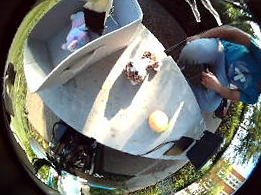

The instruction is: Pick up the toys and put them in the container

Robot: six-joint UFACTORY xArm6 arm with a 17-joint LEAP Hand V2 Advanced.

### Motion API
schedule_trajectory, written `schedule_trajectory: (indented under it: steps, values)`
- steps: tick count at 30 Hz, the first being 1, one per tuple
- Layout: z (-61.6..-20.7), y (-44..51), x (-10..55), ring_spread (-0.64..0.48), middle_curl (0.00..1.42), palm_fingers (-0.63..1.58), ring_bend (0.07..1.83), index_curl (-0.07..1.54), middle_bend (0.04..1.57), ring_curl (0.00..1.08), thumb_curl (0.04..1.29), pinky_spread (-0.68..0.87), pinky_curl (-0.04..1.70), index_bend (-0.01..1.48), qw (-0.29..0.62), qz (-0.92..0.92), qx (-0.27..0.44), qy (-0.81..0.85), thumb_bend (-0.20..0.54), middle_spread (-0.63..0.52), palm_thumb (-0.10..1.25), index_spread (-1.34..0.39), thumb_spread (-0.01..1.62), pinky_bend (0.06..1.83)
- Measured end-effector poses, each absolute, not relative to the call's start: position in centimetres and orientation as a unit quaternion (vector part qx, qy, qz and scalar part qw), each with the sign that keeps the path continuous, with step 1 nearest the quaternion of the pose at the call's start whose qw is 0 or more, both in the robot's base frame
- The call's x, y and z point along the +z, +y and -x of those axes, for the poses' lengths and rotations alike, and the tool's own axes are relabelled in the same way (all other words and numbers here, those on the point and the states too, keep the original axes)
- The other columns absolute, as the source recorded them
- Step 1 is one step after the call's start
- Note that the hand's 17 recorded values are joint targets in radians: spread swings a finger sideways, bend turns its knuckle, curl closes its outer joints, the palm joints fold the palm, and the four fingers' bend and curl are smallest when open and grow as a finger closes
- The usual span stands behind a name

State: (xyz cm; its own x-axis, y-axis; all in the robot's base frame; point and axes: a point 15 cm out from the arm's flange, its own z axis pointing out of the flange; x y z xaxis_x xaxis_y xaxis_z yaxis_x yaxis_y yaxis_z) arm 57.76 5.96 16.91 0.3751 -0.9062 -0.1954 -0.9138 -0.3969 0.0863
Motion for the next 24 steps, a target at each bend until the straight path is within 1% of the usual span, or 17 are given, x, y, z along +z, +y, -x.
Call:
schedule_trajectory:
  steps: [4,8,11,14,16,20,24]
  values:
    - [-57.8,-5.3,17.9,0.28,0.37,-0.05,0.46,0.4,0.17,0.33,0.47,0.49,0.56,0.14,0.003,0.8,0.079,0.595,-0.031,0.05,0.76,-0.46,1.12,0.59]
    - [-56.0,-14.4,15.9,0.28,0.36,0.01,0.42,0.37,0.18,0.32,0.45,0.49,0.51,0.18,-0.024,0.773,0.08,0.629,-0.03,0.02,0.74,-0.43,1.12,0.53]
    - [-54.1,-17.7,11.8,0.27,0.35,0.03,0.41,0.36,0.18,0.31,0.45,0.49,0.48,0.17,-0.042,0.755,0.109,0.645,-0.029,0.02,0.74,-0.42,1.12,0.52]
    - [-52.4,-19.7,8.3,0.28,0.35,0.03,0.41,0.33,0.18,0.31,0.44,0.49,0.46,0.15,-0.053,0.737,0.136,0.66,-0.035,0.03,0.71,-0.35,1.13,0.51]
    - [-51.3,-21.1,5.7,0.28,0.34,0.04,0.41,0.32,0.17,0.31,0.43,0.49,0.46,0.14,-0.063,0.727,0.148,0.667,-0.035,0.04,0.7,-0.34,1.13,0.53]
    - [-50.1,-23.7,1.0,0.3,0.33,0.06,0.43,0.29,0.17,0.32,0.42,0.5,0.45,0.14,-0.074,0.714,0.15,0.679,-0.032,0.09,0.68,-0.27,1.13,0.57]
    - [-49.1,-23.9,-1.6,0.3,0.32,0.09,0.44,0.29,0.16,0.32,0.4,0.51,0.44,0.18,-0.092,0.705,0.159,0.685,-0.034,0.12,0.66,-0.17,1.12,0.59]
